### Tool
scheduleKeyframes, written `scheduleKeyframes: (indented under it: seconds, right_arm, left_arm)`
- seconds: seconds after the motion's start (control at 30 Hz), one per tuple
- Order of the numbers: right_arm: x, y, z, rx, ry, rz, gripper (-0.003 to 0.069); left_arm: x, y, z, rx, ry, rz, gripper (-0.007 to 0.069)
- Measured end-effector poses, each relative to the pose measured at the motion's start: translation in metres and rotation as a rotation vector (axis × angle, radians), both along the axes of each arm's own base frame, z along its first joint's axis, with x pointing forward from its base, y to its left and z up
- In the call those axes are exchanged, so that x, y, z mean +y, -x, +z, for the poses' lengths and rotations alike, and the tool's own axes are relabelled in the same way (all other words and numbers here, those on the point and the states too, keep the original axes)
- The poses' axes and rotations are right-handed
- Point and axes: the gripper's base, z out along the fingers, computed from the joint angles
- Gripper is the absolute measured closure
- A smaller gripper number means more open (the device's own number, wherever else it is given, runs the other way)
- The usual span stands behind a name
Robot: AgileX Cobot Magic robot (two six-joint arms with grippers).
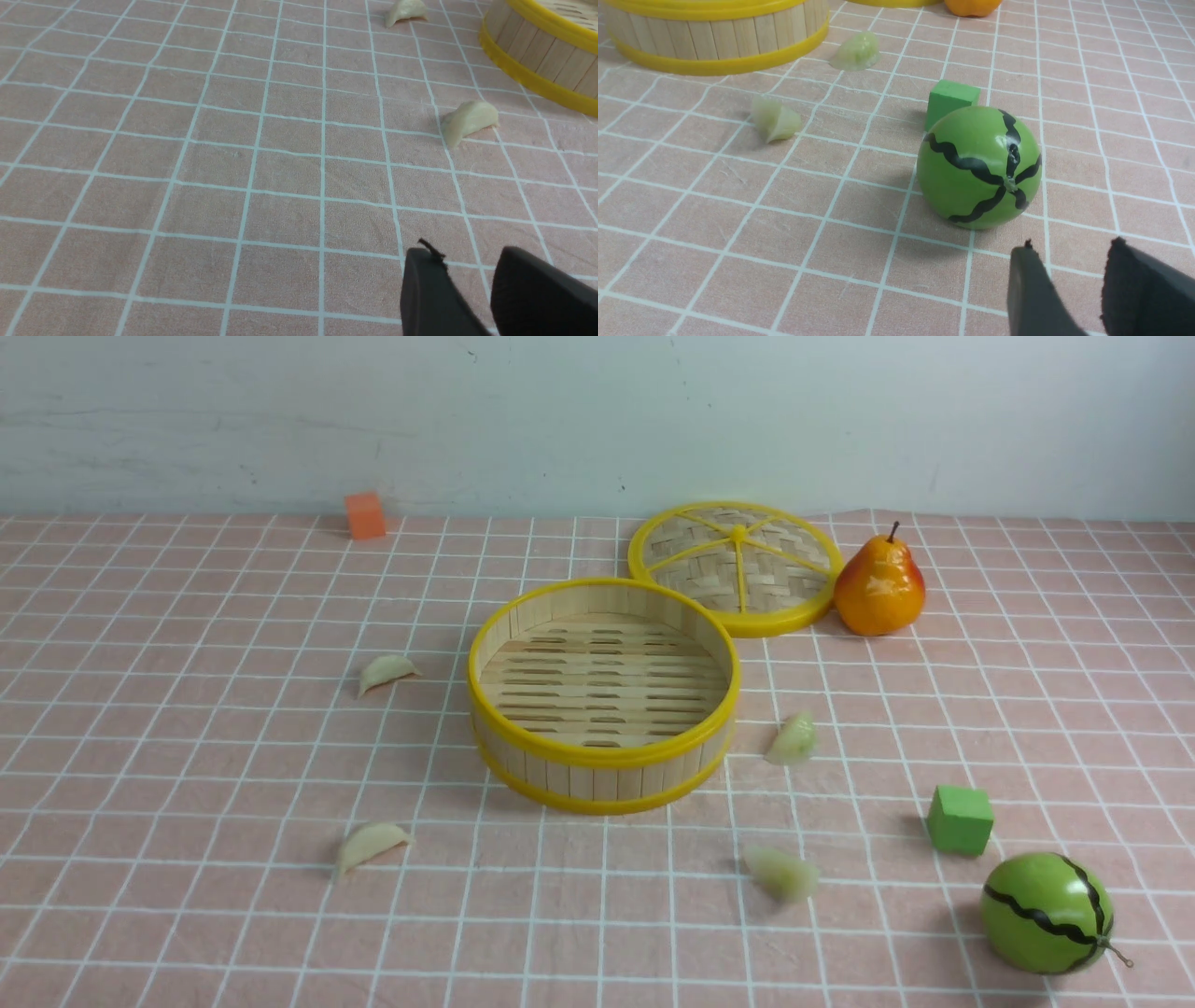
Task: Put the dumplings into the steamer on the table with the pink tablecloth.
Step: 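Reach for and grasp a dumpling on the table with the left gripper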
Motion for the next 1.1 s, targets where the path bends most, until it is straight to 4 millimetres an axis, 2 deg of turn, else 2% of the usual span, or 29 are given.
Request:
scheduleKeyframes:
  seconds: [0.57,0.7,0.93,1.07,1.1]
  right_arm:
    - [0.000,0.000,0.001,-0.012,0.003,-0.003,0.0420]
    - [-0.001,-0.002,0.003,-0.059,0.012,-0.008,0.0420]
    - [-0.002,-0.005,0.023,-0.288,0.006,-0.024,0.0420]
    - [-0.003,-0.005,0.034,-0.403,-0.030,-0.033,0.0420]
    - [-0.003,-0.004,0.037,-0.439,-0.042,-0.035,0.0420]
  left_arm:
    - [0.000,-0.002,0.005,-0.060,-0.003,-0.006,0.0405]
    - [-0.002,-0.004,0.014,-0.157,0.006,-0.018,0.0398]
    - [-0.005,-0.003,0.044,-0.491,0.039,-0.056,0.0389]
    - [-0.007,0.001,0.059,-0.654,0.110,-0.076,0.0387]
    - [-0.007,0.003,0.064,-0.710,0.177,-0.087,0.0387]
